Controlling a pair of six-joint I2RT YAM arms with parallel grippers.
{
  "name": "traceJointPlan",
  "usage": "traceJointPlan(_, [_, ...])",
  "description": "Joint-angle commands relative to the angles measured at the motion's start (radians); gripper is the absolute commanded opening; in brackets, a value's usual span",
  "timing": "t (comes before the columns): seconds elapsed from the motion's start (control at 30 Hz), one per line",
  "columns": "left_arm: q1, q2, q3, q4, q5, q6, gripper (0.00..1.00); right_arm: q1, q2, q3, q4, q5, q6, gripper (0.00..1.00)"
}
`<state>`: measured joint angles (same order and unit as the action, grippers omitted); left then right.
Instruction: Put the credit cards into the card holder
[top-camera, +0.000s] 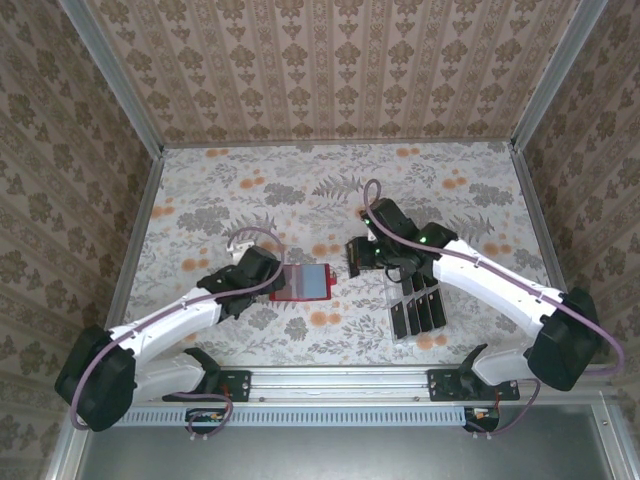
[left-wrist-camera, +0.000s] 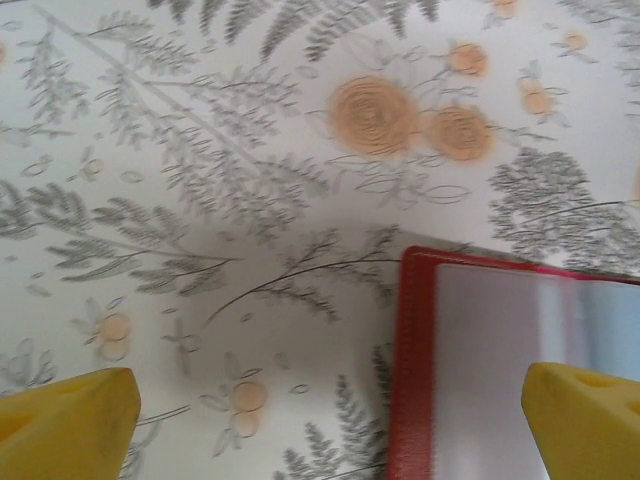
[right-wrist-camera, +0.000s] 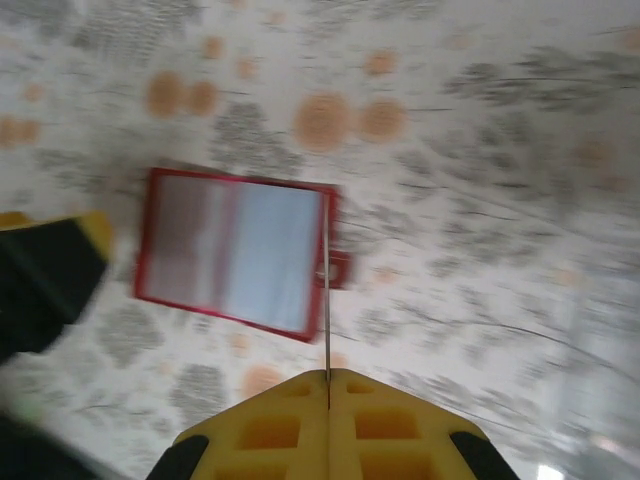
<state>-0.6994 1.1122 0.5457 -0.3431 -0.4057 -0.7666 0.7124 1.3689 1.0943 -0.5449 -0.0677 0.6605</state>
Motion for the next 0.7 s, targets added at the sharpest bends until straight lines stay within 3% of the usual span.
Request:
traceJointPlan(0.0, [0.034,-0.031,0.022,-0.119,-0.010,0.002,1.00,0.027,0.071,-0.064,0.315,-0.178,0.115,0.00])
traceJointPlan(0.37, [0.101,-0.057,0.017,-0.148,0.033,0.029,1.00,0.104,0.316,-0.077,0.616,-0.208,0.198,0.00])
traceJointPlan(0.67, [0.110,-0.032,0.019,-0.127,0.056,0.049,1.00,0.095,0.367,-0.173,0.678,-0.165,0.187,0.00])
